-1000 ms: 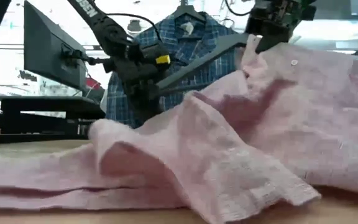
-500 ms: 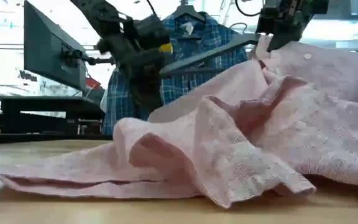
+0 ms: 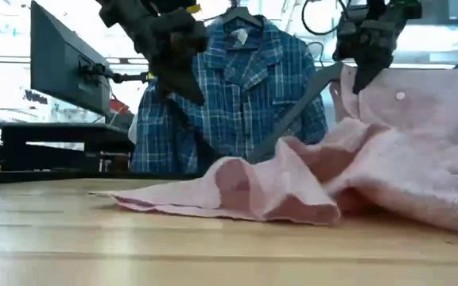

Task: Hang clothes
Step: Hang the pink polo shirt on the hanger rack

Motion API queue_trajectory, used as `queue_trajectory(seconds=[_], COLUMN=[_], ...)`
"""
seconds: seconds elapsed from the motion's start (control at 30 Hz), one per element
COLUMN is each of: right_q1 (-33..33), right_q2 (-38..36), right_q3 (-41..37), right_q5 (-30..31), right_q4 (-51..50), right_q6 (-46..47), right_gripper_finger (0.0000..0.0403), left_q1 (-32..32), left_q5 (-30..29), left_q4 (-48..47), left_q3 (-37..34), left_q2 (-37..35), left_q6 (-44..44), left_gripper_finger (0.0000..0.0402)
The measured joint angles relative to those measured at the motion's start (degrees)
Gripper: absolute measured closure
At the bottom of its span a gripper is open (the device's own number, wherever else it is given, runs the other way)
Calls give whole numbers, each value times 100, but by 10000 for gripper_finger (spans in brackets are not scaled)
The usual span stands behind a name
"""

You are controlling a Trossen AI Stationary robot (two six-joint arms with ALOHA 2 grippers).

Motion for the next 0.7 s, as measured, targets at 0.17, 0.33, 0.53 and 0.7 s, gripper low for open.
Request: queue_trajectory(seconds=[0.17,0.33,0.53,0.7], right_q1=[77,84,40,42], right_q2=[0,-1,-3,-3], right_q3=[0,0,0,0], right_q5=[-106,-98,-98,-104], right_q4=[26,63,200,320], right_q6=[-33,35,213,352], right_gripper_finger=[380,380,380,380], left_q1=[493,894,720,582], left_q5=[556,1571,1838,1837], left_q4=[1059,2004,3379,3405], left_q3=[9,4,187,1094], left_q2=[131,631,1592,2640], left_q6=[-719,-980,-1106,-1187], left_gripper_finger=[391,334,269,264])
